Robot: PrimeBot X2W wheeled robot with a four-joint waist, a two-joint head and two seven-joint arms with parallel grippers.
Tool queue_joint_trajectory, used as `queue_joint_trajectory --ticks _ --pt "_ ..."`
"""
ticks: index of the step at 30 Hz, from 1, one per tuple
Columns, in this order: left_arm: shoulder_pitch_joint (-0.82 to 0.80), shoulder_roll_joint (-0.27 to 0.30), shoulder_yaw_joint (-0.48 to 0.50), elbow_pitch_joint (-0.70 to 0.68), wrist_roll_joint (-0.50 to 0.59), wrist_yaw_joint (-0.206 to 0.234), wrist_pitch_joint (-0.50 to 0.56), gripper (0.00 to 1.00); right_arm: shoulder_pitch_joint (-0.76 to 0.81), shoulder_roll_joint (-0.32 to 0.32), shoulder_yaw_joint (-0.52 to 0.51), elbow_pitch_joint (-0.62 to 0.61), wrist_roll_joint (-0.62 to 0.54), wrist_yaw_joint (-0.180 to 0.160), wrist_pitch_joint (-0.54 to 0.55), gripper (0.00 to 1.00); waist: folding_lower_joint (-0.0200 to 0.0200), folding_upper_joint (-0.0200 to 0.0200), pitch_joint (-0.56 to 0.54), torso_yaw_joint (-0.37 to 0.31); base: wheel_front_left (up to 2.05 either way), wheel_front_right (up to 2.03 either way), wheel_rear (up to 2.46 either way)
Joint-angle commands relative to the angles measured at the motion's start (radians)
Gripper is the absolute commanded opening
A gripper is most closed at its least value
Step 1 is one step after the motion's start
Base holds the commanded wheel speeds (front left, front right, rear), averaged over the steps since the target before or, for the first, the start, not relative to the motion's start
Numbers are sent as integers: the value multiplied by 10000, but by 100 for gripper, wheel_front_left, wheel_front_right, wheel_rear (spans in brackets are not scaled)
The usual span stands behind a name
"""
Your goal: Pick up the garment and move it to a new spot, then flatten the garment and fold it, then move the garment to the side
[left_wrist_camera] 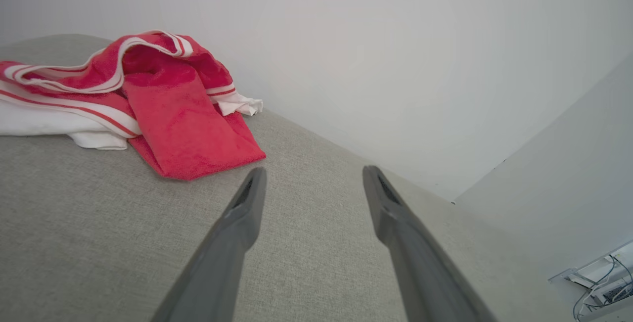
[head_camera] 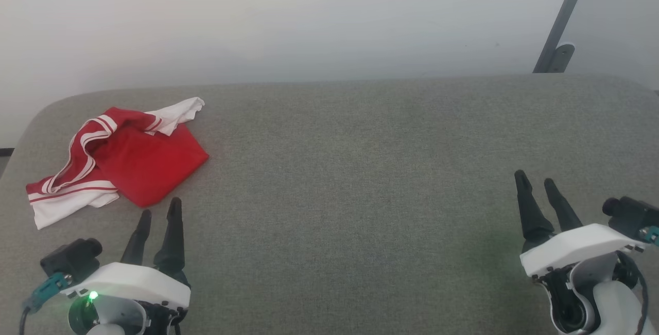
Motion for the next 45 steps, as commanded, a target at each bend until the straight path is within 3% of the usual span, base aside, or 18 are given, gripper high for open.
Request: queue_joint_trajectory --ticks 1,23,45 --pt "-148 120 -50 -155 424 53 -118 100 -337 -43 9 -53 -447 3 -126 100 0 0 -2 4 0 0 0" --pt "-154 403 -251 7 2557 230 -735 100 -674 -162 16 379 -3168 4 -756 100 0 0 -34 -8 0 0 0" --pt "-48 178 178 474 4040 -262 -1211 100 -766 -185 -165 565 -4741 4 -1232 100 0 0 -152 -80 0 0 0"
